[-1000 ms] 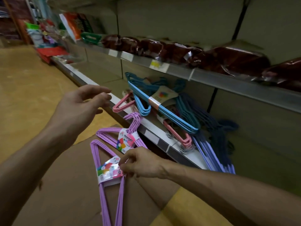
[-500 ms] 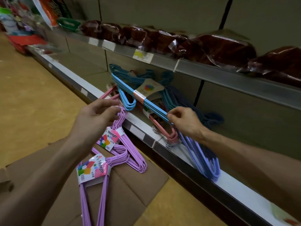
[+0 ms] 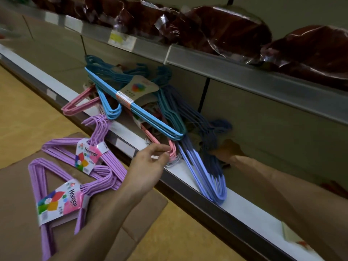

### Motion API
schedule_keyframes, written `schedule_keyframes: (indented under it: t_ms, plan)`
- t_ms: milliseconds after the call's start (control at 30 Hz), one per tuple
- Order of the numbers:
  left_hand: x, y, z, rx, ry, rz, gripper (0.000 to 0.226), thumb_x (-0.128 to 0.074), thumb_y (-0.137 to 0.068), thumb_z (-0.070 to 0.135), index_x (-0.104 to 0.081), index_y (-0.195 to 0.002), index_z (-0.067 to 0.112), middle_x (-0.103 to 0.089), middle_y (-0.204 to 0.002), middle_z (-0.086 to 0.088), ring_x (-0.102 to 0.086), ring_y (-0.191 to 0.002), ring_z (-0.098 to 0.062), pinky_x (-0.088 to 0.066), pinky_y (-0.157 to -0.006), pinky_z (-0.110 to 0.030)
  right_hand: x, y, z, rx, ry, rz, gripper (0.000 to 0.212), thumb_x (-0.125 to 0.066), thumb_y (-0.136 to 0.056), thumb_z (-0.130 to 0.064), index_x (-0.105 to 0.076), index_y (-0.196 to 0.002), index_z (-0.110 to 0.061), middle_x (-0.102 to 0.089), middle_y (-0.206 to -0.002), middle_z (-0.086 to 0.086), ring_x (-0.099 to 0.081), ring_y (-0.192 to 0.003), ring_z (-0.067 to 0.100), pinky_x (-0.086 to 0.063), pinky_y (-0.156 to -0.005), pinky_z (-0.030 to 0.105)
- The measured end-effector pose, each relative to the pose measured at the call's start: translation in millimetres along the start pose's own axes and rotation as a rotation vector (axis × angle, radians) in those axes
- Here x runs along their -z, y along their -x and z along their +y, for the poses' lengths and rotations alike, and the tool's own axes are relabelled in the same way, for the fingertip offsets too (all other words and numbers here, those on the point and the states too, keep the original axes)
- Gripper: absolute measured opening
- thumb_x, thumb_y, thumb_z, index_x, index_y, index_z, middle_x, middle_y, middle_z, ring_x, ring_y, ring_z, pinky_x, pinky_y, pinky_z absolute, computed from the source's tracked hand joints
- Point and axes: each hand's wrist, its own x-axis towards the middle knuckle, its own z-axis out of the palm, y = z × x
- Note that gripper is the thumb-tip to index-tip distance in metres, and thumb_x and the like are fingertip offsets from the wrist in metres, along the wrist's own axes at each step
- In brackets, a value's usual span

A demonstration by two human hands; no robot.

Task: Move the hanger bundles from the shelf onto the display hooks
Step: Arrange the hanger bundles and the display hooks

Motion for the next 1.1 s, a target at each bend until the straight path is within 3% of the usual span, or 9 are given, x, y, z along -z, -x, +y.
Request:
schedule_keyframes:
  t_ms: [67,233,400,467,533,600,700,833,1100]
  plan:
    - [-10.5,-2.1,-5.6,0.026,-0.014,-0.045,0.018,-0.055,-0.099,0.031,-0.065,-0.112,0.037,-0.065,-0.111,0.011,-0.063,-0.105,-0.010,-0.052,-0.087,-0.029,-8.8,-3.1,1.2,-0.006,0.033,-0.044,0.027,-0.073,-0.088,-0.030,-0.063,-0.092,-0.006,-0.063,-0.088,0.010,-0.063,-0.079,0.028,-0.053,-0.072,0.036]
    - [-33.7,-1.4,-7.1,0.062,0.003,-0.140,0.021,-0.052,-0.100,0.030,-0.060,-0.119,0.035,-0.057,-0.112,0.018,-0.059,-0.109,-0.009,-0.048,-0.082,-0.021,-27.3,-19.5,-3.2,-0.043,-0.001,-0.064,0.089,-0.088,-0.065,-0.044,-0.050,-0.135,-0.005,-0.060,-0.128,0.013,-0.060,-0.113,0.033,-0.054,-0.092,0.040]
    - [-43.4,-2.9,-5.8,0.090,0.007,-0.175,0.021,-0.053,-0.100,0.028,-0.058,-0.119,0.035,-0.057,-0.114,0.016,-0.058,-0.107,-0.008,-0.046,-0.078,-0.020,-34.7,-22.9,2.4,-0.086,-0.012,0.017,0.105,-0.082,-0.076,-0.036,-0.018,-0.153,-0.006,-0.047,-0.142,0.018,-0.054,-0.122,0.037,-0.051,-0.097,0.044]
    - [-41.7,-3.7,-6.6,0.092,0.018,-0.180,0.020,-0.053,-0.100,0.030,-0.059,-0.118,0.037,-0.057,-0.113,0.019,-0.058,-0.108,-0.007,-0.047,-0.081,-0.023,-28.4,-21.6,5.6,-0.065,-0.036,0.040,0.109,-0.083,-0.073,-0.040,-0.015,-0.154,-0.011,-0.050,-0.137,0.016,-0.060,-0.111,0.035,-0.056,-0.086,0.044]
    - [-38.9,-5.0,-8.0,0.083,0.008,-0.172,0.020,-0.052,-0.100,0.030,-0.059,-0.118,0.037,-0.057,-0.112,0.019,-0.058,-0.108,-0.008,-0.048,-0.086,-0.025,-23.5,-17.2,5.6,-0.058,-0.189,0.045,0.097,-0.083,-0.076,-0.030,-0.022,-0.149,-0.013,-0.055,-0.126,0.016,-0.065,-0.085,0.029,-0.058,-0.058,0.036]
    - [-36.0,-6.4,-7.8,0.072,-0.005,-0.158,0.020,-0.052,-0.100,0.030,-0.058,-0.118,0.037,-0.057,-0.113,0.017,-0.058,-0.109,-0.009,-0.049,-0.090,-0.027,-22.3,-13.0,3.0,-0.092,-0.454,0.017,0.080,-0.080,-0.079,-0.016,-0.030,-0.142,-0.014,-0.057,-0.116,0.020,-0.068,-0.068,0.028,-0.056,-0.044,0.032]
    - [-31.9,-7.3,-5.1,0.066,-0.003,-0.143,0.020,-0.052,-0.100,0.030,-0.058,-0.117,0.037,-0.057,-0.114,0.014,-0.059,-0.110,-0.010,-0.049,-0.088,-0.027,-16.2,-15.9,4.4,-0.147,-0.651,0.053,0.057,-0.075,-0.083,-0.015,-0.044,-0.129,-0.004,-0.063,-0.104,0.029,-0.067,-0.053,0.031,-0.055,-0.046,0.037]
    - [-26.9,-1.6,-0.4,0.043,-0.008,-0.127,0.018,-0.053,-0.099,0.033,-0.060,-0.115,0.039,-0.058,-0.112,0.014,-0.060,-0.108,-0.011,-0.051,-0.091,-0.031,2.5,-10.1,7.2,-0.039,-0.552,0.171,0.024,-0.064,-0.091,-0.017,-0.058,-0.105,0.001,-0.065,-0.073,0.019,-0.055,-0.043,0.026,-0.047,-0.041,0.030]
    - [-18.6,15.9,8.8,0.025,0.012,-0.101,0.020,-0.055,-0.099,0.032,-0.060,-0.118,0.035,-0.060,-0.115,0.013,-0.063,-0.105,-0.011,-0.054,-0.093,-0.035,9.8,5.1,27.0,0.033,-0.529,0.295,0.012,-0.055,-0.096,-0.016,-0.059,-0.098,-0.005,-0.064,-0.076,0.022,-0.054,-0.048,0.028,-0.046,-0.045,0.032]
